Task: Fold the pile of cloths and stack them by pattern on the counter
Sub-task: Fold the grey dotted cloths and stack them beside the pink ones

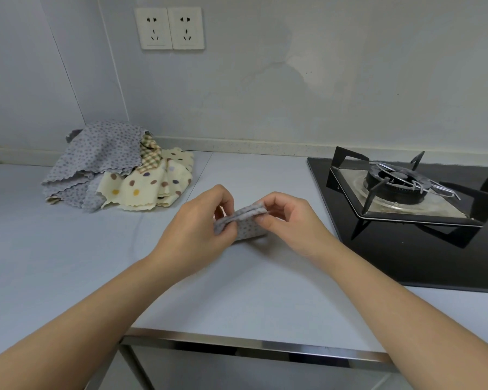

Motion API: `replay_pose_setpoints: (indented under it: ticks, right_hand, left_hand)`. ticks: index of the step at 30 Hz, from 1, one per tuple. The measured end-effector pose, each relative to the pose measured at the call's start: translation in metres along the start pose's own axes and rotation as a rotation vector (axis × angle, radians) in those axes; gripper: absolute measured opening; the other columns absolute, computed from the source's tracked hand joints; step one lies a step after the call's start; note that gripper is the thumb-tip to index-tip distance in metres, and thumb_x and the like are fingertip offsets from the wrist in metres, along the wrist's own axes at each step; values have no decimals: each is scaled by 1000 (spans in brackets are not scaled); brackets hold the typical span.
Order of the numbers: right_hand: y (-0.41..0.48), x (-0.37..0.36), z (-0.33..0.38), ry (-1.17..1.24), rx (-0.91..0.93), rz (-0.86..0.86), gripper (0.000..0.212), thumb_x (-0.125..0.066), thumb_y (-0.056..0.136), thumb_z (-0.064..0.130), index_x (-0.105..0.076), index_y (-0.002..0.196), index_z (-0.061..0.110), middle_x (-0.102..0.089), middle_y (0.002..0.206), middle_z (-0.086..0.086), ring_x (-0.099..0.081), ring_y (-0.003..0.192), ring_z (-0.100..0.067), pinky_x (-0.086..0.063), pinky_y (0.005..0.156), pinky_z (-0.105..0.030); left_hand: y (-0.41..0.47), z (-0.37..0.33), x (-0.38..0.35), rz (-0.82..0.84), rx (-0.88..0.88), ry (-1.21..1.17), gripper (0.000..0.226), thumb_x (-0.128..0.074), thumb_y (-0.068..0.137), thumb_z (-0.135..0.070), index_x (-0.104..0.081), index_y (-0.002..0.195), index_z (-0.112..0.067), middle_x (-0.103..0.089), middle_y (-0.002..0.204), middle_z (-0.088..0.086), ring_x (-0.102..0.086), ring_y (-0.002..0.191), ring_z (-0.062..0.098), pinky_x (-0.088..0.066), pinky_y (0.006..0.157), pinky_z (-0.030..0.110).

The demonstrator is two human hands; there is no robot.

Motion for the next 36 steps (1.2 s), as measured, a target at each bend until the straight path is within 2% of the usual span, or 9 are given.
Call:
replay_pose_setpoints:
  ticks: [3,7,10,13,16,22,29,34,36]
  right_hand:
    - [-2,-1,9,-26,76,-14,15,-66,83,9,-65,86,23,-68,88,9,-63,90,-10,-47,92,-29]
    - [-4,-5,7,-98,36,62,18,-68,84,3,-69,90,20,-69,93,5,-61,91,-7,-46,87,-18]
    - [-5,-6,3,-123,-3,85,11,-68,83,6,-69,92,13,-68,94,-6,-60,84,-13,-47,81,-25]
    - [-6,-7,4,-119,3,82,14,-66,82,3,-69,90,15,-69,91,-3,-60,85,-10,-49,82,-28]
    - [-6,-9,4,-151,5,92,15,-67,82,2,-68,91,13,-69,92,-2,-63,91,-19,-49,85,-34]
    - [-8,-12,11,-92,30,104,30,-64,83,3,-62,77,33,-63,77,16,-57,78,-3,-45,75,-20]
    - [-7,-8,9,-87,42,74,10,-68,83,3,-65,85,12,-62,77,2,-52,73,-5,-42,70,-19]
    - [-2,4,8,-43,64,-41,5,-64,85,7,-61,83,10,-59,75,6,-51,71,-6,-42,67,-22]
    - [0,11,5,2,43,-88,3,-63,85,13,-60,85,14,-61,80,4,-54,75,-6,-45,69,-22]
  left_hand:
    - [1,-7,-1,-2,-40,6,15,-68,79,-28,-58,90,-27,-57,76,-11,-54,73,11,-43,63,25]
    - [4,-17,5,-40,-90,-41,17,-64,75,-14,-52,76,-25,-55,76,-9,-51,75,9,-40,65,17]
    - [4,-17,5,-21,-29,-105,28,-73,77,-6,-54,79,-26,-59,75,-7,-54,76,13,-43,66,16]
    - [4,-20,2,5,-36,-111,22,-76,77,-8,-61,84,-23,-60,75,-6,-54,74,13,-43,65,15]
    - [4,-22,2,3,-24,-192,30,-71,76,4,-56,78,-22,-61,78,-6,-57,77,11,-44,70,14]
    - [5,-30,2,43,-20,-385,42,-65,77,-7,-51,108,-32,-67,89,-11,-59,83,12,-43,66,27]
    - [4,-22,9,-98,-14,-224,33,-73,79,-19,-58,104,-34,-65,82,-12,-59,81,11,-42,70,18]
    - [4,-12,4,36,21,-57,60,-78,74,-28,-44,123,-35,-58,104,-18,-55,97,3,-41,76,11]
    - [3,-3,3,55,46,39,51,-75,77,-27,-48,119,-34,-58,101,-18,-55,93,2,-45,76,16]
Point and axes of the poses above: each hand's wrist, its own y-axis towards the middle knuckle, its own x-axis out of the back of the hand, z = x × y, the point moved 6 cm from there along y, towards the middle knuckle
